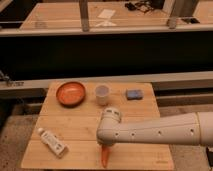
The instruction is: Drag the pepper across the table
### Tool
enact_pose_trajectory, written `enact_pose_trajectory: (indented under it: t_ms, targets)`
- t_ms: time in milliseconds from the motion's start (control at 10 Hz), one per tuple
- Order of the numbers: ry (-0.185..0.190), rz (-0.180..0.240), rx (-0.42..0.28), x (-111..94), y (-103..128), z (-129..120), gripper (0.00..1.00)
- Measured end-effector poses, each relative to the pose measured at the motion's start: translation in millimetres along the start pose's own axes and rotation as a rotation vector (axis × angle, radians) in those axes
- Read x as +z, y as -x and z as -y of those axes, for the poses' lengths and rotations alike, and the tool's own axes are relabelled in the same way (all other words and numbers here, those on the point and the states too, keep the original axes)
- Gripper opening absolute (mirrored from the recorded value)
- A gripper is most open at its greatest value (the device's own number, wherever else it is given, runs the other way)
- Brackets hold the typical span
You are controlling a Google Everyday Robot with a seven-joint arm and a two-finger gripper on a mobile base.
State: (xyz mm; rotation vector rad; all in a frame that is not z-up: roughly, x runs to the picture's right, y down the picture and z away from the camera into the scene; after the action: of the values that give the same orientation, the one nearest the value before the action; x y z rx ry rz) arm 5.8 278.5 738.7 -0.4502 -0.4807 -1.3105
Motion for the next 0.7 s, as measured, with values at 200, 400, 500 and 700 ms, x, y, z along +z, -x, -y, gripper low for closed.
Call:
enact_pose_trajectory:
  t_ms: [200,400,500,700]
  targets:
    - [-0.007,0.0,0.007,0.5,0.2,-1.8,0.36]
    - [-0.02,-0.002,0.023,0.3,-2.1,-6.4,0.29]
    - [-0.024,0.0,0.031,-0.2,-3.8,-15.3,0.24]
    - [-0.033,0.001,0.042,-0.7,-4.9,-22.9,0.2]
